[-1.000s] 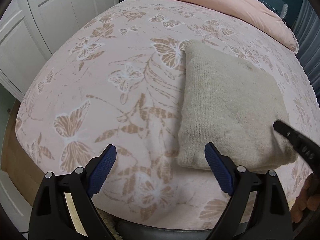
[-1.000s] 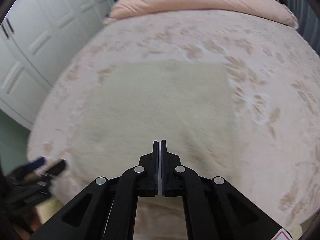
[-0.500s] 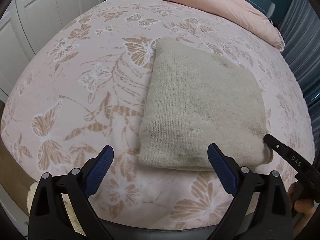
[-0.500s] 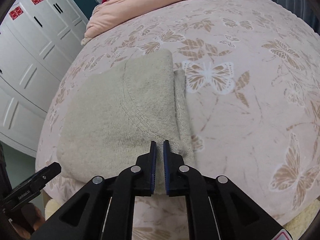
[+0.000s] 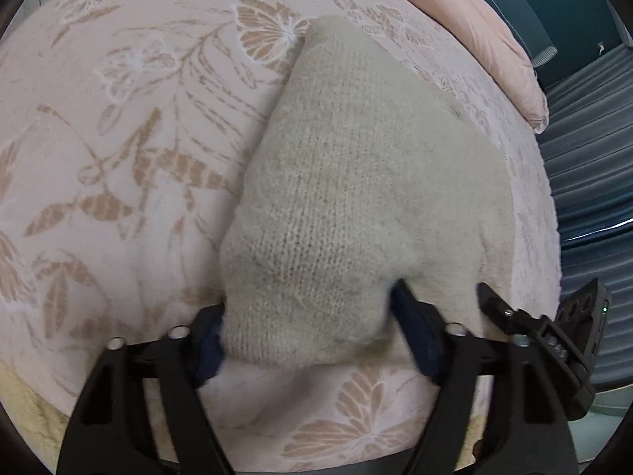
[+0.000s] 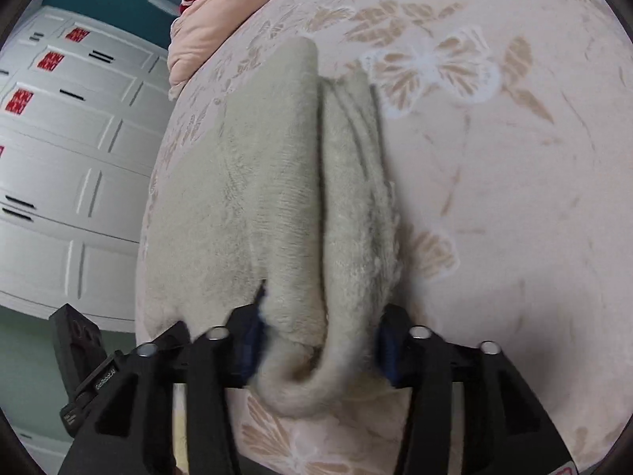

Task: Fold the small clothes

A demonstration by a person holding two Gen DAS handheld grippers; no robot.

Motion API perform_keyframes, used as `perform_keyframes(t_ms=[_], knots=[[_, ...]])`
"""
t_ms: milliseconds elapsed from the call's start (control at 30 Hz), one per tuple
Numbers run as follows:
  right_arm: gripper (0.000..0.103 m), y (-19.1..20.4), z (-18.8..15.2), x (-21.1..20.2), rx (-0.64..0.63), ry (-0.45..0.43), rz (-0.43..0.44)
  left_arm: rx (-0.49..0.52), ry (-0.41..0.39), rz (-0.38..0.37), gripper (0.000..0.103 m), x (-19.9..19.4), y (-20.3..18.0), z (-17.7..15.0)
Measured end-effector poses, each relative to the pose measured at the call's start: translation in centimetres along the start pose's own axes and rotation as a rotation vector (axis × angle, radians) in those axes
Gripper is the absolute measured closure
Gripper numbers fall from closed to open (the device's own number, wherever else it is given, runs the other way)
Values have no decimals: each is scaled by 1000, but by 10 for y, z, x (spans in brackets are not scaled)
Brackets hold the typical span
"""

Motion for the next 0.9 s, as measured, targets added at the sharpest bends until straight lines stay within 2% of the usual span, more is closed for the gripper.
perform_keyframes(t_ms=[67, 100, 167, 200, 233, 300, 367, 433, 500, 600, 667, 900], knots=[[77, 18, 9, -29, -43, -72, 47, 35, -31, 6, 51, -11, -10, 7], [78, 21, 12, -40, -69, -101, 44, 58, -37, 4, 52, -15, -14, 8], [78, 7, 12, -35, -104, -107, -24, 88, -23, -23, 52, -13, -23, 3], [75, -11, 8, -18, -113, -66, -90, 106, -4, -15, 52, -6, -25, -1], [74, -27, 0, -1, -115, -17, -134, 129, 12, 22, 50, 3, -25, -5], [65, -34, -1, -11, -75, -62, -102, 165, -1, 82, 37, 12, -21, -9], [60, -25, 1, -39, -69, -130, -89, 187, -35, 127, 34, 1, -23, -7], [58, -19, 1, -67, -120, -222, -161, 236, -53, 186, 30, -14, -27, -5], [50, -20, -9, -85, -185, -271, -255, 293, -86, 261, 16, -31, -33, -3], [44, -20, -27, -103, -274, -350, -328, 355, -122, 326, 14, -49, -44, -7], [39, -24, -39, -108, -295, -377, -346, 388, -143, 359, 12, -58, -51, -13], [32, -38, -81, -110, -244, -407, -369, 431, -213, 436, 11, -73, -67, -41]])
Point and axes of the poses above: each gripper's, at about its wrist camera, not at the fingertips, and x roughly the way its jaws point, y to its left, z to its top, the point moved 10 cm from there along x, roughly the way its jaws point, and after that the axes turned 14 degrees about x, right-handed, at the moved point
